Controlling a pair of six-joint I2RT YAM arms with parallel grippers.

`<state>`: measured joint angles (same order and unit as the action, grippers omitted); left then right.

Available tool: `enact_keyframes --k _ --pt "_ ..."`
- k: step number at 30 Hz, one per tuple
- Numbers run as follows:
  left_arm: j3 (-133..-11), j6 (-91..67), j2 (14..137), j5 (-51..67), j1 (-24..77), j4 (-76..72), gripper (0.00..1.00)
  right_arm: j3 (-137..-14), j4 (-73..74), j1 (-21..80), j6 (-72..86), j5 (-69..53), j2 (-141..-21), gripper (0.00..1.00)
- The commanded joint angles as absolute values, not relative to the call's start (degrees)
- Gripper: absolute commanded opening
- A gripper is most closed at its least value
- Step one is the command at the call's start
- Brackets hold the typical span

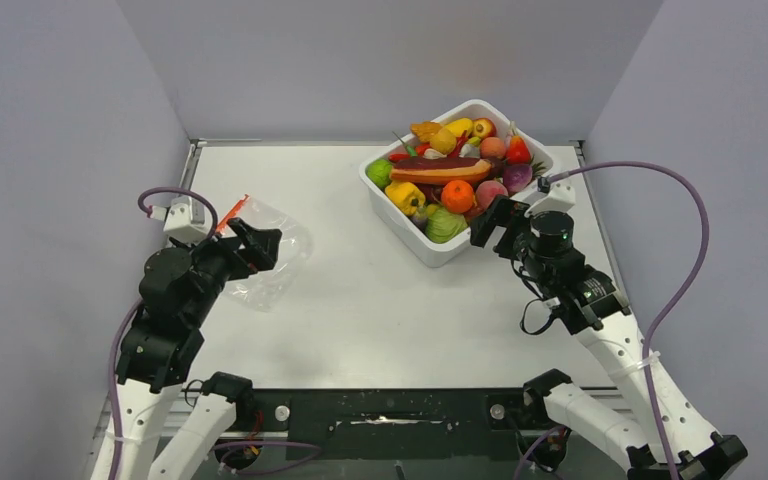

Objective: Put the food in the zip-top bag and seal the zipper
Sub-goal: Move the zipper food storage bag to the center of the board.

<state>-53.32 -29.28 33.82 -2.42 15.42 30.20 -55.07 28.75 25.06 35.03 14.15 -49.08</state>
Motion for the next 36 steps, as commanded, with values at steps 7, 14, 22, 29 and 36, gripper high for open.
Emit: enact_keyframes --k 7,14,22,29,36 --pt "-52.3 -30.0 34.5 -3.7 15.6 27.2 0.97 -59.1 29.9 24.9 34.0 16.5 -45.0 0.98" --pt "-52.1 -32.2 38.1 -7.9 15.6 29.7 0.92 -58.0 30.5 24.9 34.4 16.0 -42.7 0.98" --pt "-50.5 -38.6 50.3 -15.5 13.8 37.5 0.67 -57.3 29.3 24.9 32.2 14.8 -40.3 0.98" --pt "-45.0 -39.9 60.2 -5.5 0.4 30.7 0.69 -56.8 29.5 24.9 32.1 13.1 -38.9 0.98" --pt "-43.6 -38.3 70.4 0.9 -3.3 22.3 0.73 -54.6 28.0 24.9 31.8 12.1 -36.5 0.98"
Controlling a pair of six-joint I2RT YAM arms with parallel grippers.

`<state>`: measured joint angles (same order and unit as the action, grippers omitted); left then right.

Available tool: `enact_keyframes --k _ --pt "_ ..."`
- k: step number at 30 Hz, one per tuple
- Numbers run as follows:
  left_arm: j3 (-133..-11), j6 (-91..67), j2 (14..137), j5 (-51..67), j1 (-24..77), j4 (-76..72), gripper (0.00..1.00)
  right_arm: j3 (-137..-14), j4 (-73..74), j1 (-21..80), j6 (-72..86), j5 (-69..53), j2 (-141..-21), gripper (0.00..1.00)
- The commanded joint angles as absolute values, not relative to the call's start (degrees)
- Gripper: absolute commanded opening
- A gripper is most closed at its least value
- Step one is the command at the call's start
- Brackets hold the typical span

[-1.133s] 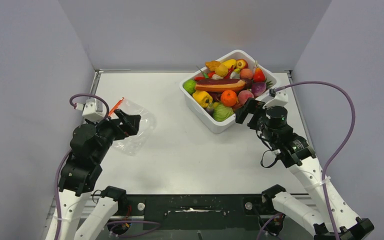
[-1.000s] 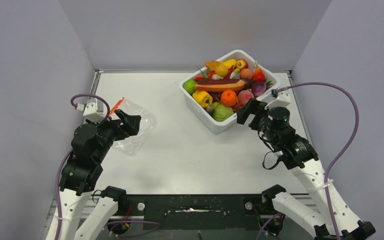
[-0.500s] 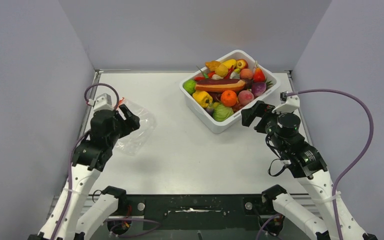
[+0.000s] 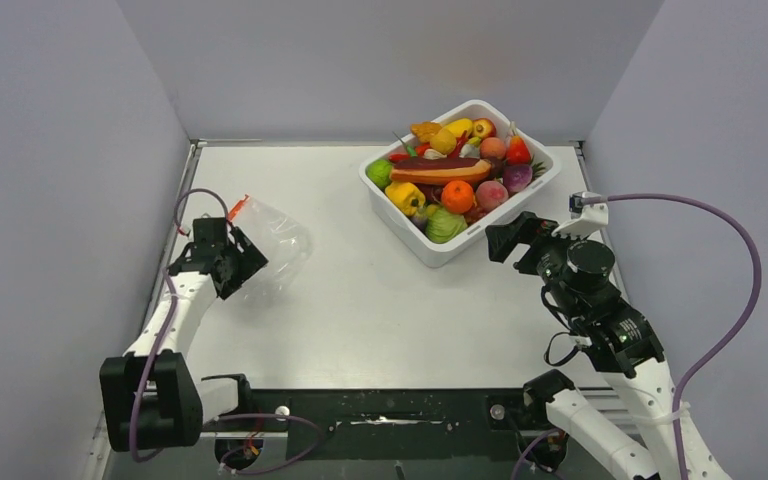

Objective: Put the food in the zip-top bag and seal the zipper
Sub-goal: Move the zipper food storage bag to the center of the board.

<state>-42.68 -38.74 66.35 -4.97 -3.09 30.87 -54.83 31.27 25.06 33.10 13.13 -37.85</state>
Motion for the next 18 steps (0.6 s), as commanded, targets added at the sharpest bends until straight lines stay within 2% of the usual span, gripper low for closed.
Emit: enact_keyframes --k 1,3,9,11,14,18 --pt "-43.6 -38.4 72.0 1.6 -3.3 21.4 0.73 -54.6 28.0 24.9 31.6 11.9 -36.4 0.98" --pt "-43.6 -38.3 74.9 2.3 -3.3 20.1 0.71 -54.7 28.1 24.9 31.1 11.6 -36.5 0.98" --pt "-43.7 -36.1 80.2 6.4 -1.9 20.1 0.51 -55.4 29.4 24.9 29.8 11.8 -36.6 0.98" --pt "-42.9 -36.8 80.4 7.5 -0.1 19.4 0.42 -54.8 29.1 24.9 29.6 11.9 -36.3 0.98" --pt "-41.6 -39.4 79.7 8.6 3.9 18.3 0.21 -53.7 28.5 24.9 29.8 11.3 -36.1 0.98" --pt "-38.3 -45.7 77.9 9.5 11.4 14.2 0.08 -54.0 29.4 24.9 30.5 11.2 -36.1 0.98"
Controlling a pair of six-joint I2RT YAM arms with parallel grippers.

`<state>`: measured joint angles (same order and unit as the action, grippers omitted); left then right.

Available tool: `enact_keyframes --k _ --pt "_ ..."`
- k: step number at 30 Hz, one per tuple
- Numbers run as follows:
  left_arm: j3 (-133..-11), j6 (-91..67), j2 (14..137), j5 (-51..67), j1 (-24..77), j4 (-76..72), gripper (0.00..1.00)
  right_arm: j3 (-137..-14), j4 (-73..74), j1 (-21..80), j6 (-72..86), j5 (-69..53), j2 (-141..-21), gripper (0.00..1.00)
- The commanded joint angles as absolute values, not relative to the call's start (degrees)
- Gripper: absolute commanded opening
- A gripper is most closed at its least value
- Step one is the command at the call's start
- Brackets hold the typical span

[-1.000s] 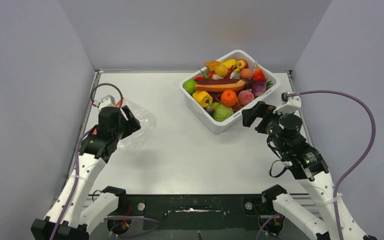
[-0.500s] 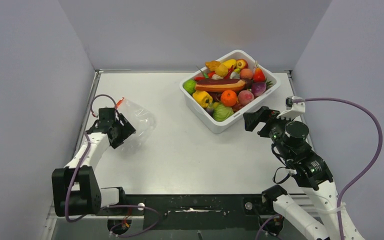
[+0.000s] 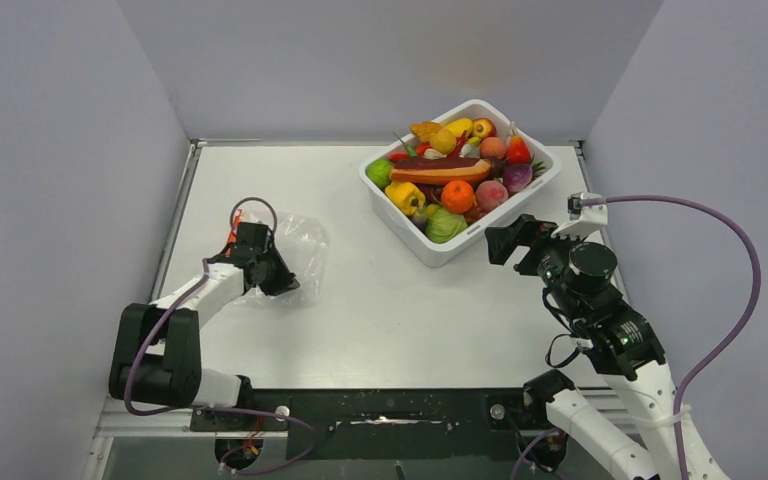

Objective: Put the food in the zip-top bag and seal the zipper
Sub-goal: Move the zipper food storage bag to the center of the board, then pick up the zipper food storage bag at the center of the board.

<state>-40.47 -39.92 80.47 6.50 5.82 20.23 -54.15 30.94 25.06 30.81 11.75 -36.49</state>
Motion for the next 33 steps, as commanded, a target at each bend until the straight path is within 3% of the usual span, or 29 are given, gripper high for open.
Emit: enact_keyframes --k 1,7,14,22,27,33 --pt "-37.9 -47.5 77.5 10.1 13.2 12.9 0.05 -54.1 29.5 24.9 30.7 11.2 -36.0 0.98" --pt "-34.7 -55.4 74.7 13.3 23.7 1.2 0.01 -53.2 30.3 24.9 30.7 12.7 -35.3 0.98" --pt "-39.8 -50.2 70.1 8.2 23.7 9.2 0.34 -53.8 33.1 24.9 32.9 14.6 -36.3 0.98" --pt "-40.1 -41.2 65.6 15.1 0.3 18.6 0.39 -53.8 34.0 24.9 32.8 14.0 -35.9 0.98" --pt "-39.6 -34.1 68.1 20.9 -15.7 20.4 0.50 -53.9 34.0 24.9 32.0 13.8 -35.5 0.98" --pt "-38.2 -33.8 74.5 26.1 -19.6 15.5 0.56 -55.1 34.4 24.9 30.0 13.8 -36.3 0.98"
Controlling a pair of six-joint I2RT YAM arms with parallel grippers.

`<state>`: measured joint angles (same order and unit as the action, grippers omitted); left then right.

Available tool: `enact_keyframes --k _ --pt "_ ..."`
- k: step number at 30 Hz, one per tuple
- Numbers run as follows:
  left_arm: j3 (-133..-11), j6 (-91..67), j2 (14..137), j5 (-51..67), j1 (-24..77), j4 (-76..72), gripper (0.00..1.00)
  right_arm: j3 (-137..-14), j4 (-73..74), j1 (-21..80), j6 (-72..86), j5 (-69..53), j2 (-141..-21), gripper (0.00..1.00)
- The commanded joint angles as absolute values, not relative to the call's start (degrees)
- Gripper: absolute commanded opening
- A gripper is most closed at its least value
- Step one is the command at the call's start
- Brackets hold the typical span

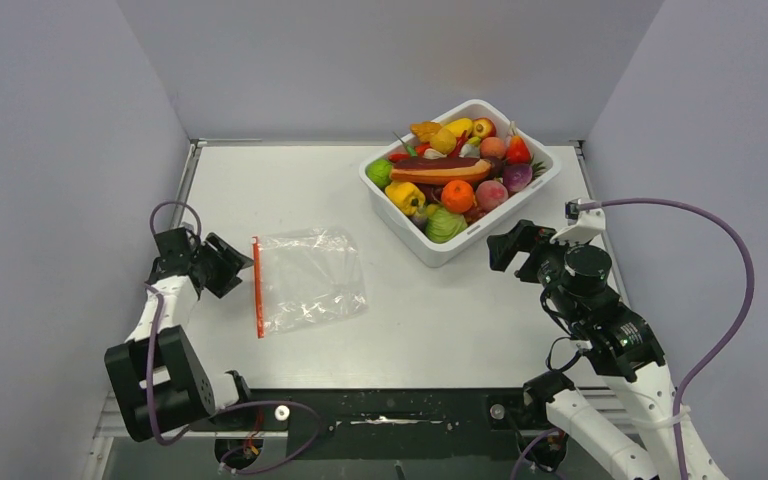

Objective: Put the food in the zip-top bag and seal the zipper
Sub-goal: Pick up the zipper food storage bag at the center of the board.

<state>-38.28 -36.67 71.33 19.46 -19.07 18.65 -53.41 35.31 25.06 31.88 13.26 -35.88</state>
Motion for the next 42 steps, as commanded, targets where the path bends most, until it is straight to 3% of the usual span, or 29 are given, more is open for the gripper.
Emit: enact_keyframes --k 1,19,24,30,33,42 --pt "-38.1 -33.9 75.7 26.6 -19.7 14.9 0.57 -55.3 34.6 24.9 29.8 13.9 -36.4 0.98" --pt "-40.1 -32.3 86.5 26.5 -20.1 15.8 0.62 -54.5 36.3 24.9 31.8 13.9 -34.4 0.99" --pt "-39.5 -32.9 85.8 30.4 -19.9 13.8 0.46 -54.9 37.0 24.9 32.5 13.5 -35.3 0.98" --pt "-38.3 -33.9 85.3 34.0 -19.4 12.6 0.11 -56.0 37.2 24.9 33.4 10.6 -37.3 0.99" --pt "-37.7 -35.2 84.9 36.9 -18.9 10.5 0.00 -56.9 37.7 25.0 34.8 9.1 -39.4 1.00" --pt "-32.6 -41.8 78.2 42.6 -16.1 6.5 0.00 -59.9 39.4 28.5 42.2 3.8 -47.6 0.99"
